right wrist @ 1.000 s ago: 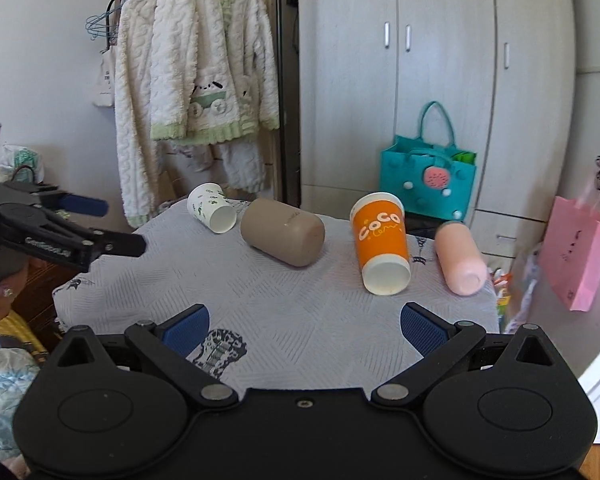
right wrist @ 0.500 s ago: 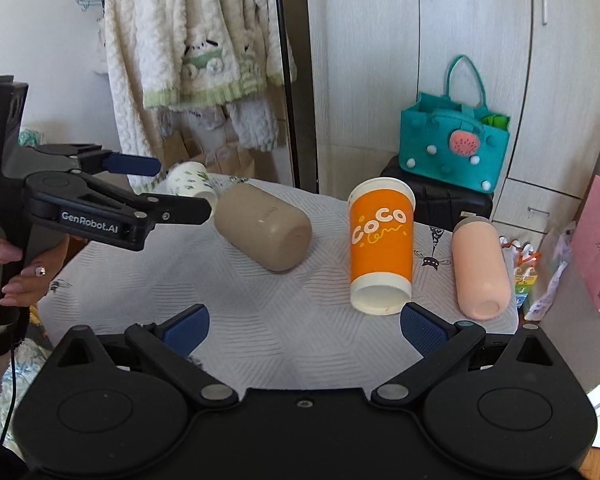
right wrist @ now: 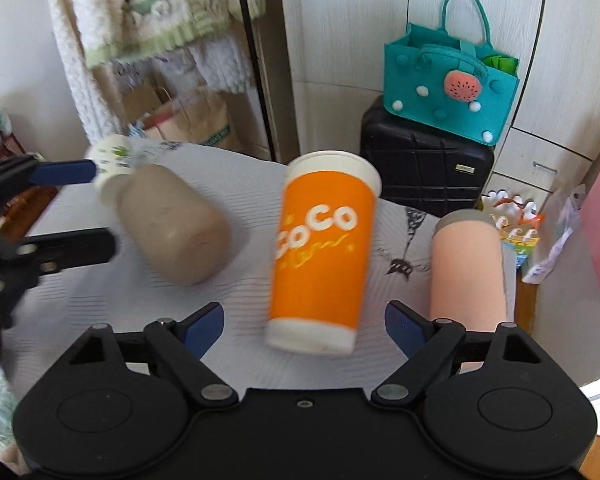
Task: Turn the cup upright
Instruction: 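Move the left tool toward the orange COCO cup lying on its side, then close the left gripper on the orange cup's body near its base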
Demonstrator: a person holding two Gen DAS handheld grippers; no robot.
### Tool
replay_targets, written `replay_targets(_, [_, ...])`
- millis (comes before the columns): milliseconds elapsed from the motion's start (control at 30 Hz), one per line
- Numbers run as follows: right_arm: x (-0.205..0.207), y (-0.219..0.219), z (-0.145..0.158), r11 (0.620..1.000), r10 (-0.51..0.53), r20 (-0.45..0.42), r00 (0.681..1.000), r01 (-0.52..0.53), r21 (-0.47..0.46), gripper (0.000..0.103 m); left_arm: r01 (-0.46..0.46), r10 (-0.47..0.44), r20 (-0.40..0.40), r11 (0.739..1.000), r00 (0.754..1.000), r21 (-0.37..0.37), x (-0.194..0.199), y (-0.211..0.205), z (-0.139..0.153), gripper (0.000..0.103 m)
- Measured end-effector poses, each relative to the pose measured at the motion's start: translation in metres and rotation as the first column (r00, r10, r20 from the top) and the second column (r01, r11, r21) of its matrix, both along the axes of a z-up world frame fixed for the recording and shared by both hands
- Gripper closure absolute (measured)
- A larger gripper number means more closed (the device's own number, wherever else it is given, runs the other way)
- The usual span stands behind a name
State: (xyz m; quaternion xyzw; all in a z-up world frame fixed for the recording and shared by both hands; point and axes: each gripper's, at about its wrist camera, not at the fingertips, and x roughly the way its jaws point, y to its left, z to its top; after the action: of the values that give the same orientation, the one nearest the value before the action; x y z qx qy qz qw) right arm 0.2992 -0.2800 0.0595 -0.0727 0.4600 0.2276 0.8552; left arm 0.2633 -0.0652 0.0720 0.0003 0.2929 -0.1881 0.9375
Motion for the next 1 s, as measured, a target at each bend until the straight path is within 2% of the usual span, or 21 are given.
replay_targets(100, [0.015,0.001,-0.007,0.999,-0.005,0.019,1.000,0.005,-0.031,0.013,-0.010,0.010,0.020,1.000,1.000,-0.004,0.001,0.006,-0.003,0.000])
replay_targets(333, [0.047,0.002,-0.024,0.999,0.027,-0.061,0.998,-0.025,0.029,0.014,-0.028,0.028,0.007,1.000,1.000,-0.009,0.005,0.017,-0.012,0.000])
replay_targets(400, [0.050,0.003,-0.027,0.999,0.022,-0.068,0.997,-0.021,0.026,0.028,-0.023,0.023,0.006,1.000,1.000,-0.008,0.006,0.018,-0.013,0.000])
replay_targets(433, [0.051,0.004,-0.028,0.999,0.022,-0.075,0.997,-0.019,0.031,0.030,-0.021,0.021,0.008,1.000,1.000,-0.006,0.006,0.017,-0.013,0.000])
replay_targets(533, [0.049,0.005,-0.026,1.000,-0.012,-0.044,0.999,0.013,0.019,0.030,-0.022,0.022,0.015,1.000,1.000,-0.002,0.002,0.018,-0.016,0.000])
replay_targets(667, [0.046,-0.004,-0.021,0.995,-0.038,-0.069,0.997,0.044,0.089,0.031,-0.020,0.020,0.013,1.000,1.000,-0.006,-0.002,0.019,-0.016,0.000])
replay_targets(733, [0.042,-0.005,-0.019,0.994,-0.050,-0.057,0.997,0.055,0.091,0.031,-0.023,0.023,0.011,1.000,1.000,-0.007,-0.002,0.020,-0.016,0.000])
replay_targets(1000, [0.005,-0.009,-0.013,0.992,-0.064,-0.027,0.998,0.067,0.110,0.031,-0.027,0.027,0.013,1.000,1.000,-0.003,-0.018,0.019,-0.014,0.000])
